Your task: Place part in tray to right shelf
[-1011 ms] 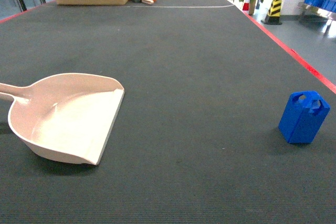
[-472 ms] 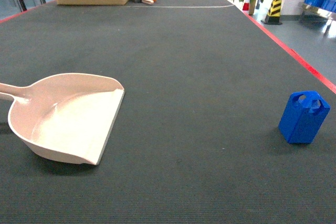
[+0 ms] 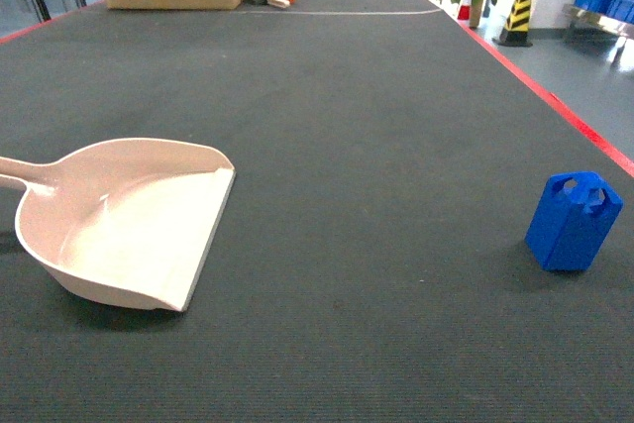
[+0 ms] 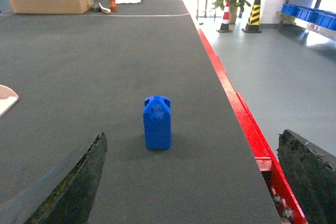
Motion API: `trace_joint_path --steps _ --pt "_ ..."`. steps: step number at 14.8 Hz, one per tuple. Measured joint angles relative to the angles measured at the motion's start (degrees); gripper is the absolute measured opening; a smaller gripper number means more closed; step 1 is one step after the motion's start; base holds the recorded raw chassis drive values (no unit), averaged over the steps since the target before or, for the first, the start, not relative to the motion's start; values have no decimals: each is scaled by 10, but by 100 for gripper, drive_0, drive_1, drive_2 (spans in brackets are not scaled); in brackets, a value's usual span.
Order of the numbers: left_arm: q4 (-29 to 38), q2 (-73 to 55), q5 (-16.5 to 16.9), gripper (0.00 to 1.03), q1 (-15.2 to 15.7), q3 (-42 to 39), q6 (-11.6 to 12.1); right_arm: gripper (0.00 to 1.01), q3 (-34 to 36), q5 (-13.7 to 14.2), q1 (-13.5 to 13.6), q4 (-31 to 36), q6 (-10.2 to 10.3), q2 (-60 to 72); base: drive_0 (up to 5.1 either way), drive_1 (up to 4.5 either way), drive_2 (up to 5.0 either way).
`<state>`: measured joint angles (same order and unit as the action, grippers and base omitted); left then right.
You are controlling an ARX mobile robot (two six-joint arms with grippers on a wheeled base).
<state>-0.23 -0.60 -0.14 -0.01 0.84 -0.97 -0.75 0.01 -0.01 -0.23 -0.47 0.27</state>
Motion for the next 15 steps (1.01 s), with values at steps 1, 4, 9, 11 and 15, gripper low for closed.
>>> trace_joint_path --steps 1,4,9,11,15 --pt "0 0 0 98 0 0 0 98 0 0 0 0 0 0 0 0 0" --pt "-80 -32 10 98 3 25 -19 98 0 0 0 0 0 0 0 0 0" --pt "121 -336 123 98 95 99 -187 98 0 0 0 0 0 0 0 0 0" --pt "202 -452 133 98 108 126 -237 98 0 0 0 0 0 0 0 0 0" --pt "411 -885 166 98 136 286 -392 98 0 0 0 0 0 0 0 0 0"
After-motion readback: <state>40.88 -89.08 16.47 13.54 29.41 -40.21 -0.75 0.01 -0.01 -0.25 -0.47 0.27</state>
